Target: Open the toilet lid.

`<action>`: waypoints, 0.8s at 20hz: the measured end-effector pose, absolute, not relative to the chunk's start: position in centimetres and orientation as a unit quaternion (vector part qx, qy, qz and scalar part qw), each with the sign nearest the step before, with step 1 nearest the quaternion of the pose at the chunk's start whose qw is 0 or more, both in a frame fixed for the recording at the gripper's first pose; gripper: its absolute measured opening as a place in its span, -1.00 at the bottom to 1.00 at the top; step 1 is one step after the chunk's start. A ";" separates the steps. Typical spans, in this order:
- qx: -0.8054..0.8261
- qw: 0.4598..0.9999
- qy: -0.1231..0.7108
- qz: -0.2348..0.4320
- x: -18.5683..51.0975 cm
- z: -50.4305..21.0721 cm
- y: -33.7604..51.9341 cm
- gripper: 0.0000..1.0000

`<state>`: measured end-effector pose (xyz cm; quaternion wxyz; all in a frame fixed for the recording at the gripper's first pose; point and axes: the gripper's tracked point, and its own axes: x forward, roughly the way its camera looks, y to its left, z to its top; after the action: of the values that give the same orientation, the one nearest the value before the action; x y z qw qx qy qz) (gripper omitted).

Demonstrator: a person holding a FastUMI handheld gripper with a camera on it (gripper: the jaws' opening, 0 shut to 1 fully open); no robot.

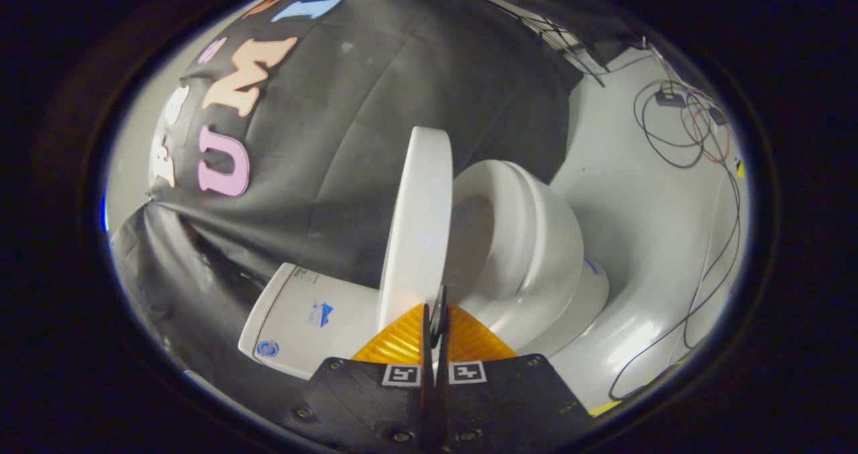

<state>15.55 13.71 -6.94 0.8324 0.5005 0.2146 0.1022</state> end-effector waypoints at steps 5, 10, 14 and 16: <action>0.490 0.843 0.203 0.089 15.2 -4.0 14.4 -0.98; 0.445 0.871 0.183 0.096 14.9 -1.3 16.0 -0.99; 0.391 0.898 0.180 0.086 14.7 0.0 16.8 -0.99; 0.373 0.907 0.173 0.085 14.7 1.3 17.2 -0.98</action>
<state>14.70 17.24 1.27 0.9074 0.3733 0.1732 0.0851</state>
